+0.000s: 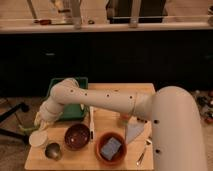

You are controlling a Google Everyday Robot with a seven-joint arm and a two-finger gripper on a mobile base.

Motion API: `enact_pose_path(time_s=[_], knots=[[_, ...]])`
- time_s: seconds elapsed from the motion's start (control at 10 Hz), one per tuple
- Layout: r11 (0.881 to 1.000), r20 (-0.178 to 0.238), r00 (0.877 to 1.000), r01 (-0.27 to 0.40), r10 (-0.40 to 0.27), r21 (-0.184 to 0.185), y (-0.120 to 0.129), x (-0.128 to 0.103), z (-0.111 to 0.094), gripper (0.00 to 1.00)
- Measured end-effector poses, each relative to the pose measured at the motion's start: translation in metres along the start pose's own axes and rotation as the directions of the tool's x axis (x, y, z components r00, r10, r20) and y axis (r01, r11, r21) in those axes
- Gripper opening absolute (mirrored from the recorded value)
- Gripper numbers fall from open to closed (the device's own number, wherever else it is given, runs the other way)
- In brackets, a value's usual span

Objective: Place pepper in paper cup

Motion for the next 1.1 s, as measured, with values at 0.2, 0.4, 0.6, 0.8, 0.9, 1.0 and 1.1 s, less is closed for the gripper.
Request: enact_pose_path(time_s=[0.2, 0.4, 0.6, 0.8, 0.9, 1.0, 1.1], knots=[[0.999, 0.065, 0.997, 0.032, -0.032, 0.007, 0.0, -0.012, 0.002, 0.0], [0.999, 0.104, 0.993, 0.048, -0.049, 0.012, 0.001, -0.022, 0.006, 0.0], [0.998, 0.156, 0.986, 0.058, -0.059, 0.01, 0.004, -0.033, 0.012, 0.0], [0.998, 0.214, 0.975, 0.054, -0.055, 0.01, 0.008, -0.04, 0.015, 0.0], [0.999, 0.249, 0.967, 0.05, -0.051, 0.009, 0.009, -0.043, 0.018, 0.0], [0.999, 0.284, 0.958, 0.043, -0.045, 0.012, 0.01, -0.044, 0.02, 0.0], [0.999, 0.307, 0.951, 0.036, -0.038, 0.012, 0.011, -0.045, 0.021, 0.0]])
